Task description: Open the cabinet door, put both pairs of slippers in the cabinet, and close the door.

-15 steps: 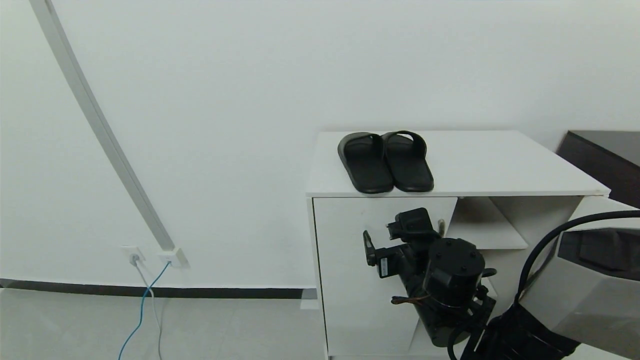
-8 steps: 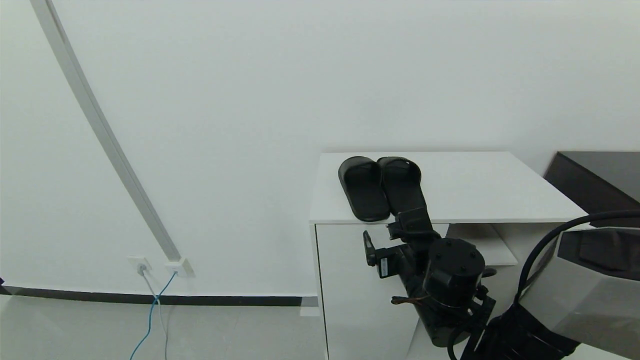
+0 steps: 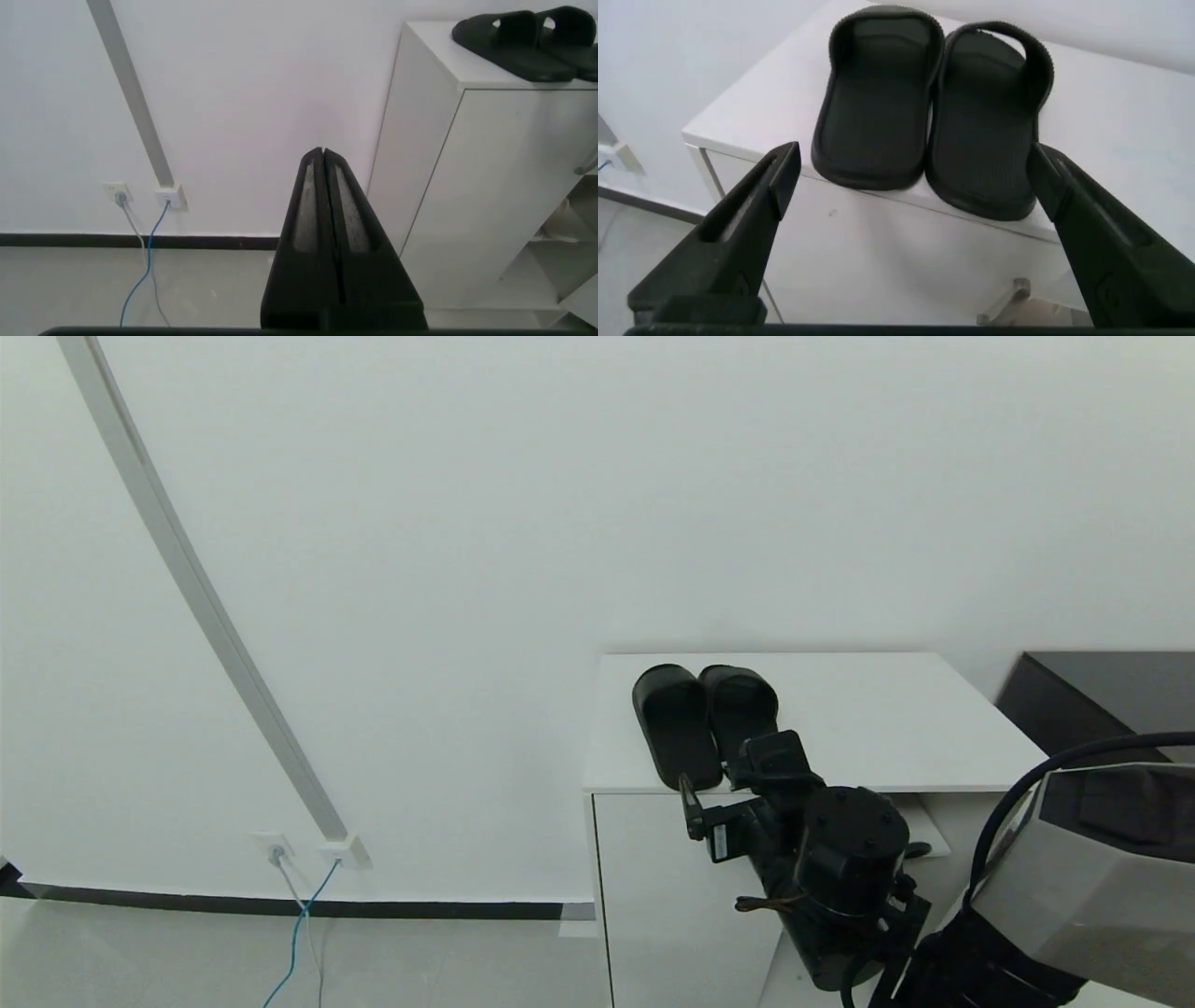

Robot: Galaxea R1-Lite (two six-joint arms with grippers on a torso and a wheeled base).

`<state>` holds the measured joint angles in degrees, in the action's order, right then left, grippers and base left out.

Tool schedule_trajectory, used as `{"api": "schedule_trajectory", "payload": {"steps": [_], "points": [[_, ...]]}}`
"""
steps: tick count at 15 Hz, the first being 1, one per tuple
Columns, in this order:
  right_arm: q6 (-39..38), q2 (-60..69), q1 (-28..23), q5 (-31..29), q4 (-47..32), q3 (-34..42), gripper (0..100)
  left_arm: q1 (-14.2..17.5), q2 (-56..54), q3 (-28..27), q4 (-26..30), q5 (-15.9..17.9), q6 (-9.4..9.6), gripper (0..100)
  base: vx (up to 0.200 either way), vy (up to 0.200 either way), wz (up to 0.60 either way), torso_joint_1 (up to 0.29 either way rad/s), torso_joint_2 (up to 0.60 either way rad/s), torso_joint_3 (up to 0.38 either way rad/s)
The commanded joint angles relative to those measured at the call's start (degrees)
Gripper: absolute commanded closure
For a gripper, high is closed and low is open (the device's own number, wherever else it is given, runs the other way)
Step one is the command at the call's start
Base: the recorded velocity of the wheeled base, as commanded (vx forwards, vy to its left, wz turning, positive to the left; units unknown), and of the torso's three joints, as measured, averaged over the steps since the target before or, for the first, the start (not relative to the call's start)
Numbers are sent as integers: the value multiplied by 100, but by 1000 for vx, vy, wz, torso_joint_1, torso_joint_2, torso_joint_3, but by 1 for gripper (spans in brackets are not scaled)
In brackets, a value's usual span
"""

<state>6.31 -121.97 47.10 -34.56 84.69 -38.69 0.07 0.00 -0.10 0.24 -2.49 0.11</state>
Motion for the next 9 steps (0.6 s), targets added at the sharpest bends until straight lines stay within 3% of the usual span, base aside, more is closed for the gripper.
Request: {"api": "schedule_trajectory", "payload": {"steps": [1,4,5,7,9], "points": [[1,-20,-26,37,-40,28,0,1,9,1,2,3,7,100,0,0,0,178,-383,-207],[133,-82,-105,151,-154,-59,0,1,9,10,2,-6,33,100,0,0,0,176,-370,-203],[89,-90,-158,151,-559,-429,0,1,9,1,-7,-6,24,100,0,0,0,183,-364,-198],[-1212,226,-254,134,-3134,-1650,0,1,9,10,-7,-6,33,100,0,0,0,120,-261,-132],[-2029,437,-421,143,-4883,-2643,0,1,9,10,-7,-6,24,100,0,0,0,16,-28,-16]]}}
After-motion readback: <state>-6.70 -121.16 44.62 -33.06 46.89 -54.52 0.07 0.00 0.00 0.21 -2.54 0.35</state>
